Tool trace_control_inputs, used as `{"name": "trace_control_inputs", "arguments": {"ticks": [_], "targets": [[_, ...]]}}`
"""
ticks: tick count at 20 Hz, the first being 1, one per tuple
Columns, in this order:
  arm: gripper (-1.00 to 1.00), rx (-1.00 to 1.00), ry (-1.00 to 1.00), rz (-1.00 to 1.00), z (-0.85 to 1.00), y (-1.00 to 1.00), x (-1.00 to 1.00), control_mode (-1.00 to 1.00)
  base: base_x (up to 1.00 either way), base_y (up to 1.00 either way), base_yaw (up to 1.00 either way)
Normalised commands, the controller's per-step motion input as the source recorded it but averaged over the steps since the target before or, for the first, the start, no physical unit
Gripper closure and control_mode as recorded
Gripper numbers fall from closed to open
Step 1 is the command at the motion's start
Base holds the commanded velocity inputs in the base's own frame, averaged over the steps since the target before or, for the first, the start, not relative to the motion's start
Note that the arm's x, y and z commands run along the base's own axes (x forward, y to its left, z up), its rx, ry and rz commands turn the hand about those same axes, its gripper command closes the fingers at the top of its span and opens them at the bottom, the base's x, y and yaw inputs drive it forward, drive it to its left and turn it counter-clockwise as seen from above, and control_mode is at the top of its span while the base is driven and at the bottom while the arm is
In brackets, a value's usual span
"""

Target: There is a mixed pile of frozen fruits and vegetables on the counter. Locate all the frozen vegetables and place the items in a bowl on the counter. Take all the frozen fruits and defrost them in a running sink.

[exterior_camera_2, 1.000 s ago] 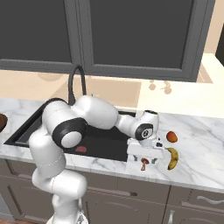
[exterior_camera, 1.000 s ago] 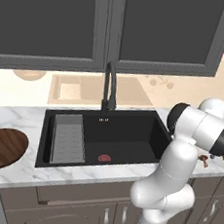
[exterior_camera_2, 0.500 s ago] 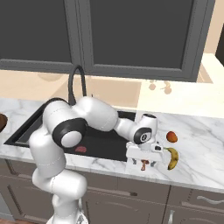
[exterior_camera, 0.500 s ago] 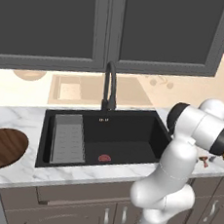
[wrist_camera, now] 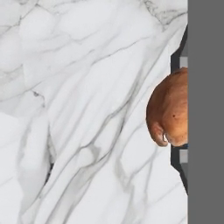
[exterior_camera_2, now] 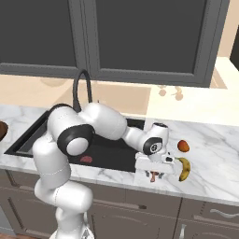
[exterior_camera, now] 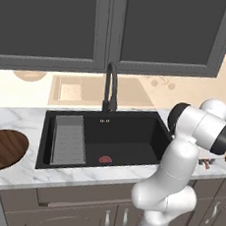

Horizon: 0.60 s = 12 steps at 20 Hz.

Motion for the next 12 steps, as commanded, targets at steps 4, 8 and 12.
{"name": "trace_control_inputs", "arguments": {"ticks": [4, 8, 12], "targets": [[1.0, 0.02, 0.0, 0.0, 0.0, 0.0, 0.0, -1.0, 0.0, 0.0, 0.0], [1.0, -0.02, 0.01, -0.07, 0.0, 0.02, -0.05, -1.0, 0.0, 0.0, 0.0], [1.0, -0.02, -0.01, -0.08, 0.36, 0.05, -0.17, -1.0, 0.0, 0.0, 0.0]]}}
